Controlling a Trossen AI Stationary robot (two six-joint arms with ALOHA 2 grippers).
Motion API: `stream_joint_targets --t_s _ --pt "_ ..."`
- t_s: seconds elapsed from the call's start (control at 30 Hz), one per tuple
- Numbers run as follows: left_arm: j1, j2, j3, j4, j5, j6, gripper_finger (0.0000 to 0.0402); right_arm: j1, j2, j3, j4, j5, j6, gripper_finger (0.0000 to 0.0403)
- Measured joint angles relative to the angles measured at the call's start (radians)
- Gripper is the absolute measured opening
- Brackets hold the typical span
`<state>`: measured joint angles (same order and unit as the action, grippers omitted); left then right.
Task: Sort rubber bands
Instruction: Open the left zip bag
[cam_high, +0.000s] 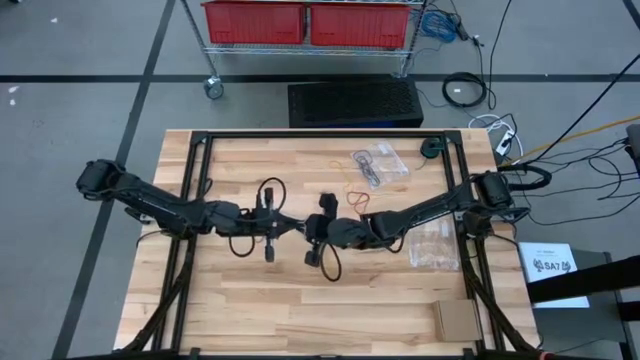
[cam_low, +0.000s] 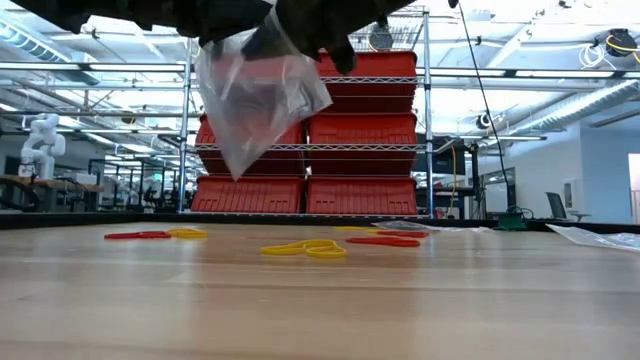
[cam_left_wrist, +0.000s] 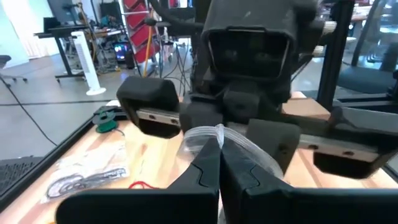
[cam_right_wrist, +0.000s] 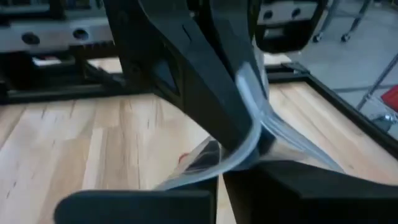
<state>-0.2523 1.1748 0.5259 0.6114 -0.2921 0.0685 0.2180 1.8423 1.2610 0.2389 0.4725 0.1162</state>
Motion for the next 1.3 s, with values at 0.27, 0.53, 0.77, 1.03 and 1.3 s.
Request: stream_joint_targets --t_s 0.27,0.53,0.77,1.03,1.3 --pt "-0.034 0.000 0.000 0.055 -0.025 0.023 0.0000 -0.008 0.012 0.000 0.044 -0.018 0.003 0.0003" --pt "-0.039 0.000 0.000 0.087 -0.039 0.027 0.0000 -0.027 0.018 0.000 0.115 -0.088 0.031 0.0066" --pt "-0.040 0.000 -0.002 0.094 -0.043 0.043 0.0000 -0.056 0.024 0.000 0.119 -0.195 0.146 0.0195" --pt "-0.041 0.001 -0.003 0.083 -0.045 0.051 0.0000 -0.039 0.021 0.001 0.109 -0.215 0.112 0.0241" --pt "-0.041 0.000 -0.002 0.085 -0.046 0.052 0.0000 -0.002 -0.049 0.000 -0.027 -0.213 0.076 0.0237"
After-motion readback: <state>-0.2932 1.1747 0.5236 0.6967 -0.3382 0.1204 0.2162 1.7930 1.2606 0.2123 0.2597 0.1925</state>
